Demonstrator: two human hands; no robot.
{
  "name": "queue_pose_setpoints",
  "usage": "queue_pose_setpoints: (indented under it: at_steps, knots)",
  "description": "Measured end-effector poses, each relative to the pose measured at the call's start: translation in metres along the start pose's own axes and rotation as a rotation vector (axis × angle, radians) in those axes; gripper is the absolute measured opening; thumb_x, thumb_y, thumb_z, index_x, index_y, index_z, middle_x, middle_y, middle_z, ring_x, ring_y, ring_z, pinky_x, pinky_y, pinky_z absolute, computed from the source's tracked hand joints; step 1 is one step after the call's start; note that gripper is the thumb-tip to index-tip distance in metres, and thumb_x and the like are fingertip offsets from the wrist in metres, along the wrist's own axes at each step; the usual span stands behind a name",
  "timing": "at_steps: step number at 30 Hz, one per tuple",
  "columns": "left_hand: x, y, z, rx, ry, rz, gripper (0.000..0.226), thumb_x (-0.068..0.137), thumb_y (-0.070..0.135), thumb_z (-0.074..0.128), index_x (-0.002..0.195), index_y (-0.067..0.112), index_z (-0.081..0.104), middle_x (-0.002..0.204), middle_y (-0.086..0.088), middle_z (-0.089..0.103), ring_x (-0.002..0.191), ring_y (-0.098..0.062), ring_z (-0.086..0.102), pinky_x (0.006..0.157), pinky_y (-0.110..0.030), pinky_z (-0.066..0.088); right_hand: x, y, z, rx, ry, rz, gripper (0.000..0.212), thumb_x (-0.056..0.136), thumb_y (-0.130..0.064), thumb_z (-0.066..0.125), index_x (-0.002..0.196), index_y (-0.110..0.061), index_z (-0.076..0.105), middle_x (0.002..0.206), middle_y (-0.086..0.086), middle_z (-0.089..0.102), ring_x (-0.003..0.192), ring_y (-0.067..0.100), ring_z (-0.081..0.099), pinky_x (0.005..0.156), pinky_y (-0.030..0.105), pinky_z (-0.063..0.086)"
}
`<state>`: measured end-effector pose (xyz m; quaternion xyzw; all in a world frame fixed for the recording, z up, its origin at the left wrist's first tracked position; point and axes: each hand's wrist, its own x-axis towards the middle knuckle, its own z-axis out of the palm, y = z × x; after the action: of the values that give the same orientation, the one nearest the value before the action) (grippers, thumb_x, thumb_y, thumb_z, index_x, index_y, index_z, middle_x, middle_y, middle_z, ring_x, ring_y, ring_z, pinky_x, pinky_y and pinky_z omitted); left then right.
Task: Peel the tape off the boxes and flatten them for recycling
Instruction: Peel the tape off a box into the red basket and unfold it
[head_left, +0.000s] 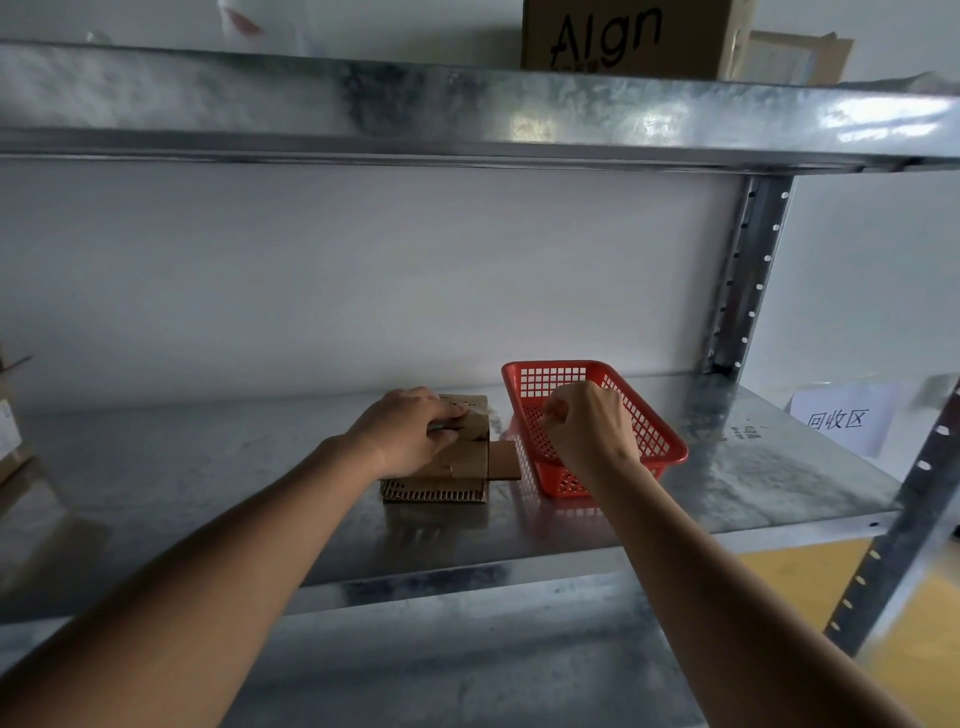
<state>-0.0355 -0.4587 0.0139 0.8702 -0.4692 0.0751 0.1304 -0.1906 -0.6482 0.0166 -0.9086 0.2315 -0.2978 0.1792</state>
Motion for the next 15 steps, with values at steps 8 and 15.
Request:
queue_pose_setpoints:
  at_steps: [8,15]
  knots:
    - [-0.005,-0.004,0.000,-0.110,-0.033,0.009,0.044,0.100,0.038,0.065,0.143,0.040,0.058,0.141,0.008,0.057,0.129,-0.017,0.053,0.107,-0.036,0.045,0.000,-0.016,0.011,0.061,-0.066,-0.212,0.024,0.103,-0.006,0.059,0.121,-0.005,0.074,0.110,0.017,0.076,0.088,0.027,0.074,0.076,0.029,0.059]
    - [-0.016,-0.014,0.000,-0.328,-0.005,-0.045,0.041,0.079,0.062,0.069,0.117,0.045,0.074,0.124,0.024,0.062,0.120,-0.006,0.059,0.102,-0.028,0.048,0.003,-0.038,0.024,0.027,-0.136,-0.246,0.026,0.100,-0.007,0.062,0.124,-0.010,0.074,0.114,0.014,0.075,0.097,0.030,0.072,0.086,0.043,0.060]
